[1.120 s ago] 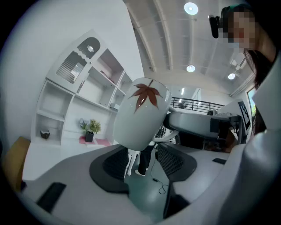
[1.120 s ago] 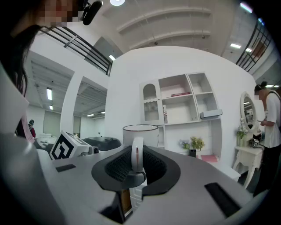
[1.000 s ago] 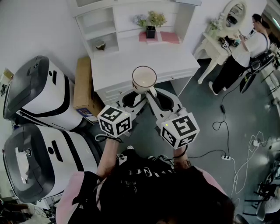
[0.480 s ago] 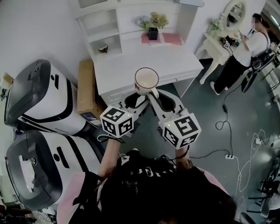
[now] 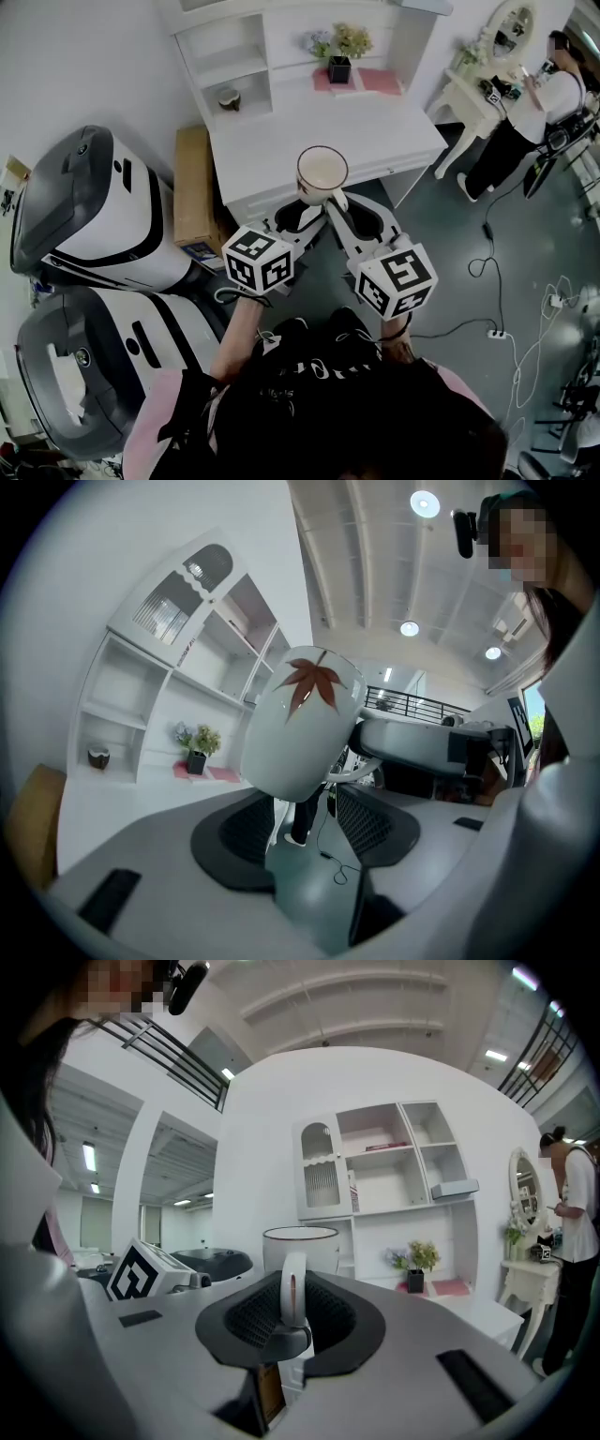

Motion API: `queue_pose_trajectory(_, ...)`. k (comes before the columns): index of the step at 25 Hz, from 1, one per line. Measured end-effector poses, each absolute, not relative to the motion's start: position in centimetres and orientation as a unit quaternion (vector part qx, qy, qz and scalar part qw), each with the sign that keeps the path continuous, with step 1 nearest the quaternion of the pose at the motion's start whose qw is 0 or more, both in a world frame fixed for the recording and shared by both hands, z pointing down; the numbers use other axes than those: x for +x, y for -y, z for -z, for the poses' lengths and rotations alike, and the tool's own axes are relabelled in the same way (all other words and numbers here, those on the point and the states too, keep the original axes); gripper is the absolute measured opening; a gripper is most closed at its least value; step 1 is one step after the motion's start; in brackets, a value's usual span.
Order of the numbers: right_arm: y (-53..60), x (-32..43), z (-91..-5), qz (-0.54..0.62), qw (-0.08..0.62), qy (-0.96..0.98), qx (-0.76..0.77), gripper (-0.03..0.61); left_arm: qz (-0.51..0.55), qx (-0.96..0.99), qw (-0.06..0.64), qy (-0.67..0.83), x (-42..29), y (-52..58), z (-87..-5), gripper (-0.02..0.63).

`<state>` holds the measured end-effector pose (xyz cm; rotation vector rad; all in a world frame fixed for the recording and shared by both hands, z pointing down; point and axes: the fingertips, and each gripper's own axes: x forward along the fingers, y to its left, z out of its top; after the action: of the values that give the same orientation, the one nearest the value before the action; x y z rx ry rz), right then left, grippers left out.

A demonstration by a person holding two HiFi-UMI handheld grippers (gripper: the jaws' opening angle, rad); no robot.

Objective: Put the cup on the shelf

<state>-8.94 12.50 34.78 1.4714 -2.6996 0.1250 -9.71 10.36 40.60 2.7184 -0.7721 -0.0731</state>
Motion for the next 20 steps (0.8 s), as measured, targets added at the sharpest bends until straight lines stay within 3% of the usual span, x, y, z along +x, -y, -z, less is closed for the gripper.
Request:
queue_pose_trajectory(10,-8.2,-8.1,-35.4,-0.044,0.035,0.882,0.467,0.084,0.026,0.947,0.159,0.279,-8.9,-6.1,-41.2,0.221)
queue_pose_trajectory(20,1.5,-2.4,-35.2,-0.041,0.036,0.898,0.436,0.084,0.030,0.936,0.159,0.312,-3.3,3.6,-41.0,0.221)
